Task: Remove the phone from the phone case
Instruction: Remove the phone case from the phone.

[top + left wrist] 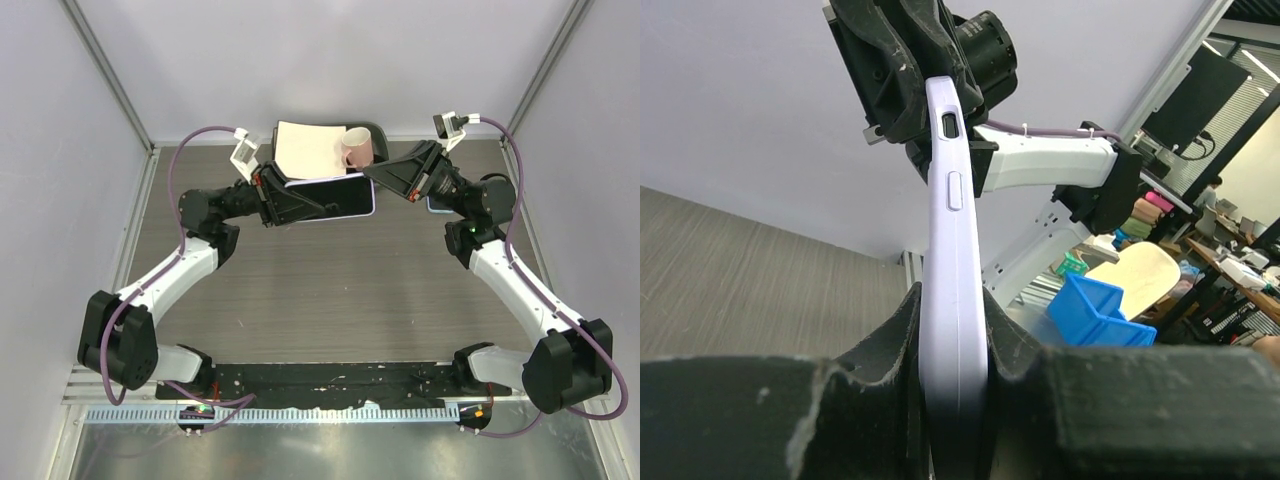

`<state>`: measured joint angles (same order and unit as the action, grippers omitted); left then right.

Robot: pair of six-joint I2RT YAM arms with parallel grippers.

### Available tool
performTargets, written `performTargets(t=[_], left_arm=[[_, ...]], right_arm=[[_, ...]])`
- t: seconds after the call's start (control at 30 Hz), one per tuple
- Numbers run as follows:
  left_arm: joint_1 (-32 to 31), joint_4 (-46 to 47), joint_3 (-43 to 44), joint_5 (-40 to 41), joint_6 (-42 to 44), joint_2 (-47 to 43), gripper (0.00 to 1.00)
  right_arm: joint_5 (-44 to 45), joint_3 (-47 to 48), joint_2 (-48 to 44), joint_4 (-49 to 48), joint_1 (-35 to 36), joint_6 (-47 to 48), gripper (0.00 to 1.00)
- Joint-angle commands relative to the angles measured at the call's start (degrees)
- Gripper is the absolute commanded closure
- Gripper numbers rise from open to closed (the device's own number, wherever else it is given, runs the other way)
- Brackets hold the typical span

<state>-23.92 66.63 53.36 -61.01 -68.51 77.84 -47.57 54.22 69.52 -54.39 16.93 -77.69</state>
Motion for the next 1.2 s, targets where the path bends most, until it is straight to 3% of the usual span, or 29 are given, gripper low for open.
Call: performTargets(t=[0.0, 1.17], left_arm=[[-1.7, 11.9, 4.6, -2.8, -3.0, -3.0, 1.00], [-2.5, 18.0, 7.5, -3.8, -7.7, -6.0, 1.00]], right_arm=[[2.9, -0.7, 1.5, 2.6, 0.3, 1.4, 0.99], [7.5, -2.5, 2.4, 12.2, -1.7, 7.4, 0.99]])
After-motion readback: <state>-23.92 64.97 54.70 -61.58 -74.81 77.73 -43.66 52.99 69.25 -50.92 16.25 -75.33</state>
